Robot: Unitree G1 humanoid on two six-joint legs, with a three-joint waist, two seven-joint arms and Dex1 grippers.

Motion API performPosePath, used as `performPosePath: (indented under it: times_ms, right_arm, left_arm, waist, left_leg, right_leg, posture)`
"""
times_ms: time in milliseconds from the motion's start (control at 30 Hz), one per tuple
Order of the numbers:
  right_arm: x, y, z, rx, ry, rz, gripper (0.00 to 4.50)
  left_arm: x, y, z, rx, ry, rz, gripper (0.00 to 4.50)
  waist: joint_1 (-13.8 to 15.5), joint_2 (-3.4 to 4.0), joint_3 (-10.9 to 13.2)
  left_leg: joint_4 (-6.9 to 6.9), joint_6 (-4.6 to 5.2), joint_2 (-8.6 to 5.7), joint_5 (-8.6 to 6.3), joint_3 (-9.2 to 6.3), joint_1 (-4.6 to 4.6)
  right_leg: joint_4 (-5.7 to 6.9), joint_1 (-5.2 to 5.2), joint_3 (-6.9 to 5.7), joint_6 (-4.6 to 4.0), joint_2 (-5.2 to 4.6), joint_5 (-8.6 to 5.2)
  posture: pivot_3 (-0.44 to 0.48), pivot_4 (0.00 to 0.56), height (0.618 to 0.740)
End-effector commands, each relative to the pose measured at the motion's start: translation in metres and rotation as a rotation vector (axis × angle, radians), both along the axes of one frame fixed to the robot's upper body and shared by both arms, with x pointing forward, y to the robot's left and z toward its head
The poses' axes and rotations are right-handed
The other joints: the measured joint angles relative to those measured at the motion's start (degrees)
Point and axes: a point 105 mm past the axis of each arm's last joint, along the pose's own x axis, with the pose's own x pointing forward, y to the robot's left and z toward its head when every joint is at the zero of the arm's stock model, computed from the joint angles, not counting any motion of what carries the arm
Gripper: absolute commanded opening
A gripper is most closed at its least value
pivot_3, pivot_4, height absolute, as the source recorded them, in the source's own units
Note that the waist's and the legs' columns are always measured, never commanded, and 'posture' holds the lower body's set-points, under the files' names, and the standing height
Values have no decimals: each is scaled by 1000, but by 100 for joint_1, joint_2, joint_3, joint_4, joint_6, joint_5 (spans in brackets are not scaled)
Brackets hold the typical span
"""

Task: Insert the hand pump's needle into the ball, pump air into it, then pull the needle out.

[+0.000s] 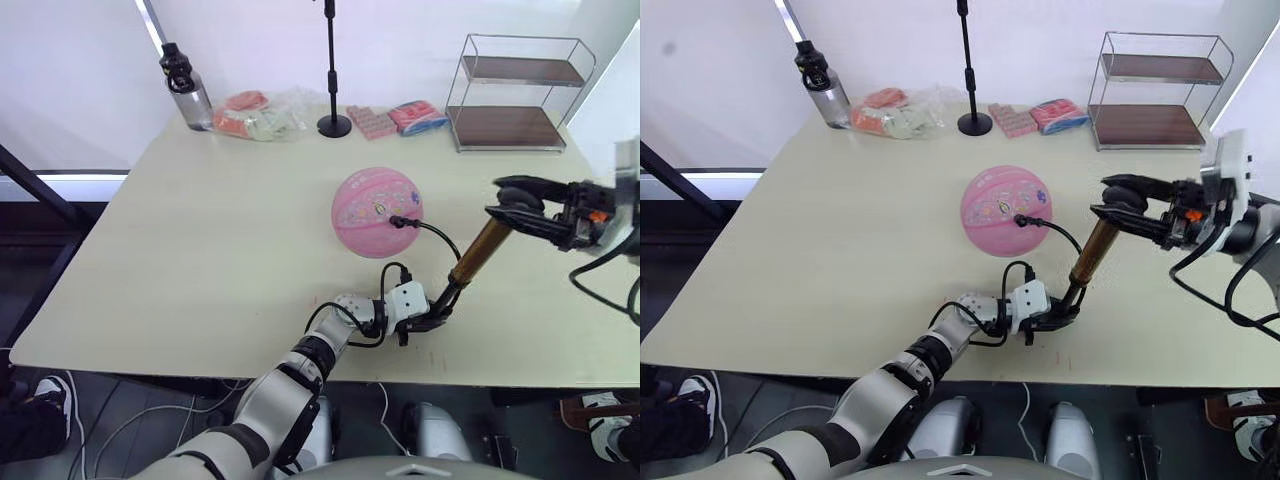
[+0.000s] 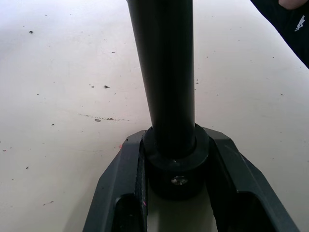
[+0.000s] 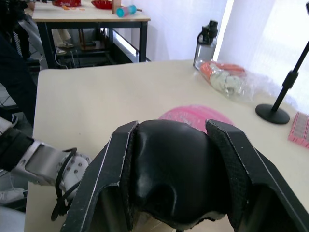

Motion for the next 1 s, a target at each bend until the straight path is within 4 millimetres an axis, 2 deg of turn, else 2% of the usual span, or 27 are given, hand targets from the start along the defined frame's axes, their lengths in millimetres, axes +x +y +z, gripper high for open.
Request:
performPosePath:
  times_ms: [33, 100, 167, 300, 400, 500, 633, 733, 833, 1000]
  right_arm:
    - [-9, -13, 59, 51, -193, -59, 1651]
    - [-11, -11, 69, 72, -205, -50, 1651]
    - [-11, -9, 66, 47, -185, -44, 1651]
    - [-2, -9, 22, -103, -90, -62, 1651]
    - [3, -8, -2, -138, -46, -77, 1651]
    - [11, -5, -34, -165, -21, -97, 1651]
    - [10, -1, -61, -138, 36, -80, 1651]
    - [11, 0, -97, -155, 111, -91, 1651]
    - [16, 1, -115, -120, 149, -135, 1651]
    - [13, 8, -156, -169, 198, -142, 1651]
  left_arm:
    - [-27, 41, -63, 212, 181, 36, 1097]
    - [-27, 41, -63, 214, 179, 32, 1097]
    - [-28, 41, -63, 216, 177, 29, 1097]
    - [-27, 40, -63, 218, 174, 27, 1097]
    - [-27, 40, -63, 218, 173, 27, 1097]
    - [-26, 40, -62, 219, 168, 30, 1097]
    - [-23, 42, -61, 218, 164, 46, 1097]
    - [-23, 42, -61, 216, 165, 51, 1097]
    - [-23, 41, -62, 217, 165, 51, 1097]
    - [-23, 41, -61, 217, 162, 49, 1097]
  waist:
    - [0, 1, 2]
    - [-2, 12, 22]
    - [-2, 19, 29]
    - [2, 19, 28]
    - [-8, 3, 18]
    - [-19, -31, -16]
    - [-30, -52, -48]
    - [-30, -53, -57]
    - [-27, -56, -70]
    - [-30, -54, -82]
  left_leg:
    - [0, 0, 0, 0, 0, 0]
    - [0, 0, 3, 0, -3, -1]
    - [1, 0, -1, 0, 3, -6]
    - [0, 1, -2, 0, 2, -9]
    - [0, 0, -1, 0, 1, -4]
    - [0, 0, 0, 0, 1, 2]
    - [0, -19, 10, -10, -1, 16]
    - [0, -25, 13, -14, 6, 23]
    - [-1, -24, 13, -13, 6, 24]
    - [-2, -8, 14, -5, 7, 26]
  right_leg:
    - [0, -1, 0, 0, 0, 0]
    - [0, -1, -2, 1, 2, 0]
    - [0, -5, 2, 1, -1, 10]
    - [0, -7, 2, -5, -1, 16]
    - [0, -3, 1, 12, 1, 5]
    - [0, 0, 1, 14, 1, 3]
    - [2, 9, 0, 11, 6, 1]
    - [4, 9, -3, 12, 3, 2]
    - [4, 9, -5, 12, 4, 2]
    - [4, 10, -6, 10, 4, 2]
  posture:
    - [0, 150, 740]
    - [0, 150, 740]
    - [0, 150, 740]
    - [0, 150, 740]
    - [0, 150, 740]
    - [0, 150, 740]
    - [0, 150, 740]
    - [0, 150, 740]
    - [0, 150, 740]
    - [0, 150, 740]
